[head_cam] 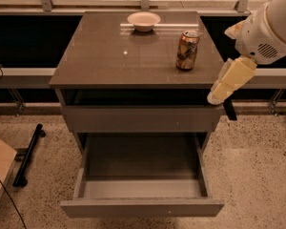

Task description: Place orange can into middle drawer

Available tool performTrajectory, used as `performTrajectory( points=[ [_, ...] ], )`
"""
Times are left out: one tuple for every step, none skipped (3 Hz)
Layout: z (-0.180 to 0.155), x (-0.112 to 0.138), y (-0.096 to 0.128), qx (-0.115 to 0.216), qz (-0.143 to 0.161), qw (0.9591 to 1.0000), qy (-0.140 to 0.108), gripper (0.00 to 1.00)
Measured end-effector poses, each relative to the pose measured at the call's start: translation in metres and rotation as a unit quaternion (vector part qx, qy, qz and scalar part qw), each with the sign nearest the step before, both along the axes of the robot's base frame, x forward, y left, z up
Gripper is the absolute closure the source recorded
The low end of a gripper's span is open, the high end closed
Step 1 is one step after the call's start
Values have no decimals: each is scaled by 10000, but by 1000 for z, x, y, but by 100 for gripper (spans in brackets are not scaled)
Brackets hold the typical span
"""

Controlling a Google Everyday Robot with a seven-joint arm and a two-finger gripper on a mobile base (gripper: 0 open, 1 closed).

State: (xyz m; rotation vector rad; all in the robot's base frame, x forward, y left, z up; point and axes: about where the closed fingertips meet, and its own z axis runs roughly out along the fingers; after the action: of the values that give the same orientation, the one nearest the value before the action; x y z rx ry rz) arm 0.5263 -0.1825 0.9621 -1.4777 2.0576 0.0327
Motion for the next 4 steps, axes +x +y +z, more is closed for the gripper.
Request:
performTrajectory(
  points=[
    [0, 2, 1, 47, -32, 10000, -28, 0],
    [1, 15, 6, 297, -202, 9992, -177, 0],
    [4, 46, 13, 862, -362, 9944, -487, 0],
    [3, 78, 19, 1365, -527, 9862, -777, 0]
  ],
)
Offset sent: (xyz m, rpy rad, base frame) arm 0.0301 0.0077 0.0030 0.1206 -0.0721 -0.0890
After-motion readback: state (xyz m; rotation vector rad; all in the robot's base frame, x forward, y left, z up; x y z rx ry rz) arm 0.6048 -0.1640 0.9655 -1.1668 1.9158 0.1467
